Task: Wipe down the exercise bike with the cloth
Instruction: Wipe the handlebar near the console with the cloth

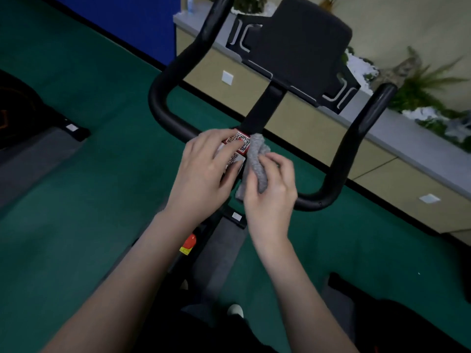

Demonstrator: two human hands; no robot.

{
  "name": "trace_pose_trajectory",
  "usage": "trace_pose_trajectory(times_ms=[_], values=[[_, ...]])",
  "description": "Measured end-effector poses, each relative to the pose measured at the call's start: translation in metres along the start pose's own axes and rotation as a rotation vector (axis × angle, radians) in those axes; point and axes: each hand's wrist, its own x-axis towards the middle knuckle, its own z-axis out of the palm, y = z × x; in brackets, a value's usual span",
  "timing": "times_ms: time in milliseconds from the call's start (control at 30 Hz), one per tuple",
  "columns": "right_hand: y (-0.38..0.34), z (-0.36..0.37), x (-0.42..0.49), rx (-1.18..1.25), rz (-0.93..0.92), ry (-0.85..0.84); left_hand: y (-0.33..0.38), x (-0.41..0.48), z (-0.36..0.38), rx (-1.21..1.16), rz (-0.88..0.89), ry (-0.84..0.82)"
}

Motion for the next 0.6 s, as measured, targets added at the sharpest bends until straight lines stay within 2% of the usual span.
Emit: trace_pose_trajectory(times_ms=[167,367,500,600], values=[[0.001,-0.004,-0.002,-0.140,-0.016,-0.049,-0.012,0.006,0.010,-0.087,0.034,-0.011],[0.015,-0.027,-0.002,-0.215,0.107,0.033,-0.015,0.005,0.020,-0.219,-0.007,0.021],[0.002,-0.009,0.016,-0.186,0.110,-0.122,-0.016,0.005,0.022,-0.225,-0.005,0.026],[0.010,-0.021,0.024,-0.207,0.117,-0.225,-0.018,0.005,0.023,-0.224,0.006,0.027]])
